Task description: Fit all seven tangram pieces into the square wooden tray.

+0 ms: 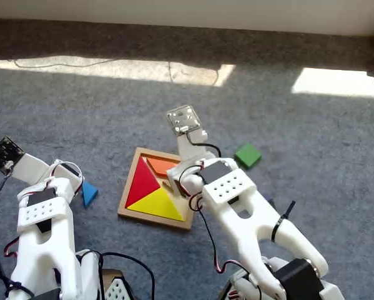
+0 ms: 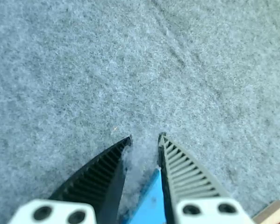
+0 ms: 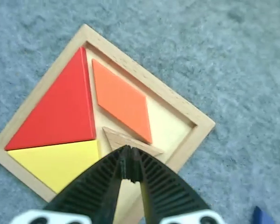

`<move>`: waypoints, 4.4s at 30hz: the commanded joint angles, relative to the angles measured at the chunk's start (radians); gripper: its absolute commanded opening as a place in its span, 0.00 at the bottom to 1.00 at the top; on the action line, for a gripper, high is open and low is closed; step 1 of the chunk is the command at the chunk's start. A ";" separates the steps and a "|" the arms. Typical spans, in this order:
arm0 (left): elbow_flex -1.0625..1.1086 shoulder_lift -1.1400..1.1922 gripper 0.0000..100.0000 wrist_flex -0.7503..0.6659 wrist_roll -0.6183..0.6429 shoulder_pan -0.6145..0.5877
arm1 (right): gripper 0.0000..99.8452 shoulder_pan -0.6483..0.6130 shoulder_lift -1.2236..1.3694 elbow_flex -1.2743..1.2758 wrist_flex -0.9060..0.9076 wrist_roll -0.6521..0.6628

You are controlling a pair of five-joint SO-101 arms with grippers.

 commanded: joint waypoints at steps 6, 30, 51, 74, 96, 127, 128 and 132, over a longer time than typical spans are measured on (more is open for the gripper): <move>-0.008 -0.025 0.11 -0.017 -0.009 -0.008 | 0.00 0.013 0.148 -0.019 -0.073 -0.003; -0.008 -0.025 0.11 -0.017 -0.009 -0.008 | 0.00 -0.053 -0.004 -0.022 -0.140 -0.005; -0.008 -0.025 0.11 -0.017 -0.009 -0.008 | 0.00 -0.010 0.091 0.140 -0.272 -0.003; -0.008 -0.025 0.11 -0.017 -0.009 -0.008 | 0.15 0.334 -0.243 0.139 -0.008 -0.003; -0.007 -0.025 0.11 -0.017 -0.009 -0.007 | 0.30 0.463 0.564 -0.779 0.553 0.427; -0.005 -0.025 0.11 -0.017 -0.009 -0.007 | 0.01 0.484 0.639 -0.921 0.657 0.580; -0.005 -0.025 0.11 -0.017 -0.009 -0.007 | 0.01 0.469 0.604 -0.921 0.685 0.580; -0.005 -0.025 0.11 -0.017 -0.009 -0.007 | 0.01 0.380 0.496 -0.917 0.776 0.548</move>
